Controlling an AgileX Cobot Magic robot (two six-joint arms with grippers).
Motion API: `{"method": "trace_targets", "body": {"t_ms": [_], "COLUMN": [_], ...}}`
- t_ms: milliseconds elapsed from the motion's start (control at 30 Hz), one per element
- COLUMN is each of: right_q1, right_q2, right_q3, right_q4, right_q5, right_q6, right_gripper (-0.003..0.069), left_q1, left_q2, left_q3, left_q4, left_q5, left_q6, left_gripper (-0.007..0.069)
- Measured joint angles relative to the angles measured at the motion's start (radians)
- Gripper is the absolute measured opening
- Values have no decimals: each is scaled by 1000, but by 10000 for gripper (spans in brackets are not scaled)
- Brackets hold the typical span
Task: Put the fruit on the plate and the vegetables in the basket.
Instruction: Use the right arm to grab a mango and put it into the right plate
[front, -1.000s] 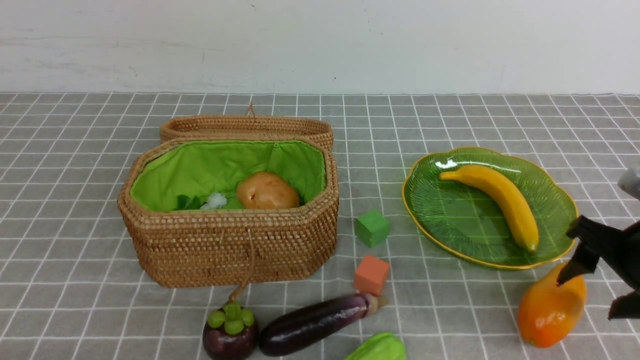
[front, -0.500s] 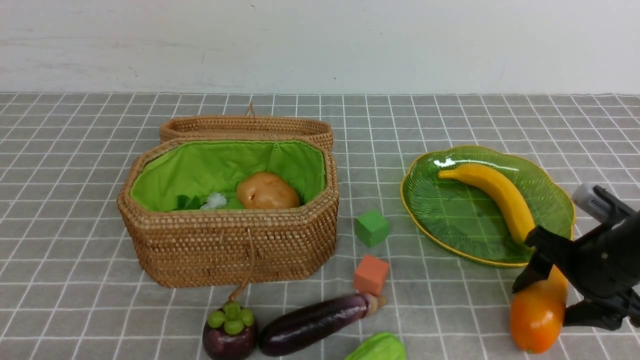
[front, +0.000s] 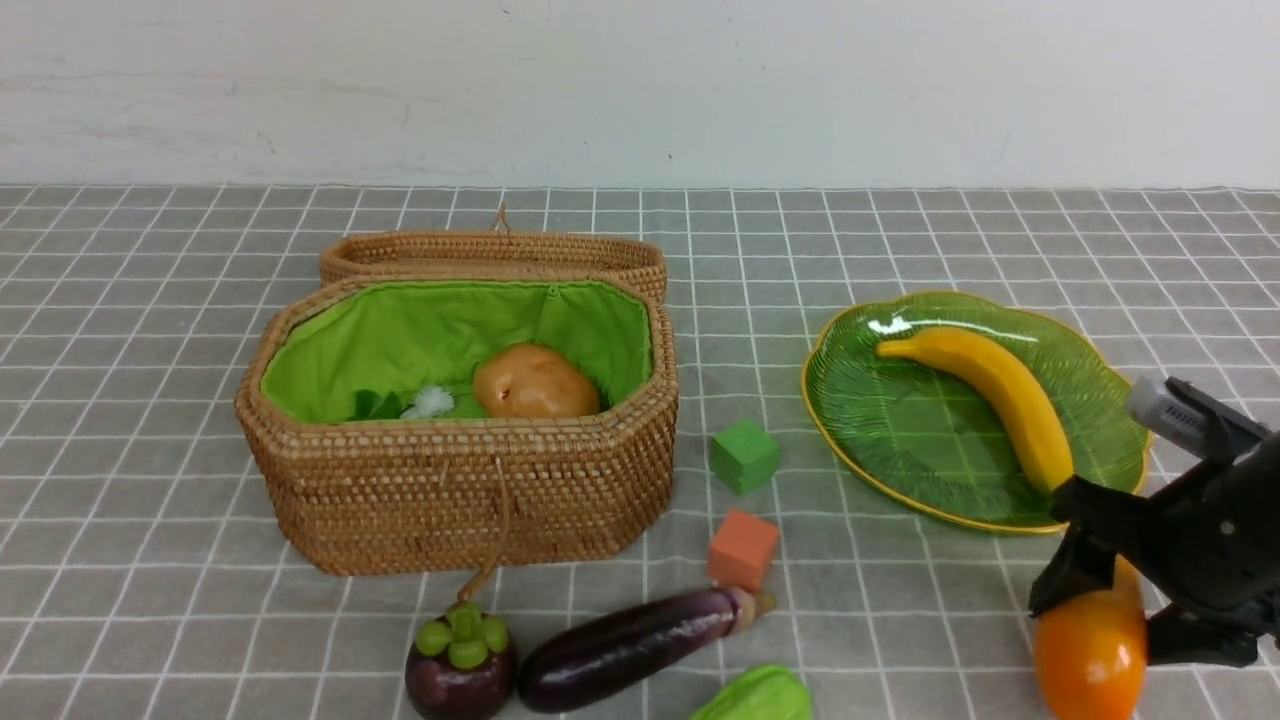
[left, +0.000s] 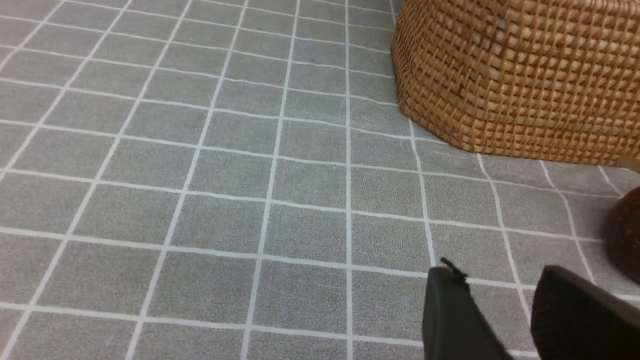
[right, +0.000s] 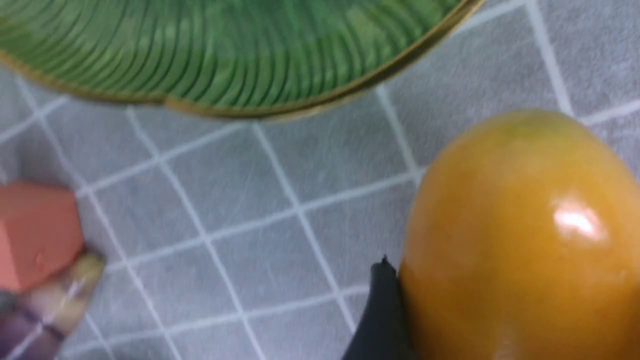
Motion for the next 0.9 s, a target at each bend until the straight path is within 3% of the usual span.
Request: {"method": "trace_targets", "body": {"t_ms": [233, 400, 667, 900], "right_q1": [57, 66, 66, 66], "right_q2": [-107, -130, -48, 82], "right_q3": [-25, -159, -242, -242], "right_q4": [-3, -60, -120, -118], "right_q5": [24, 2, -297, -329], "right_q6": [-55, -61, -63, -63], "right_gripper": [531, 531, 531, 531], "left_q1": [0, 0, 0, 0], "left_q2": [0, 0, 0, 0], "left_q3": [0, 0, 0, 0], "left_q4": [0, 0, 0, 0], "left_q5": [0, 0, 0, 0], "left_q6": [0, 0, 0, 0], "left_gripper": [239, 239, 239, 239]}}
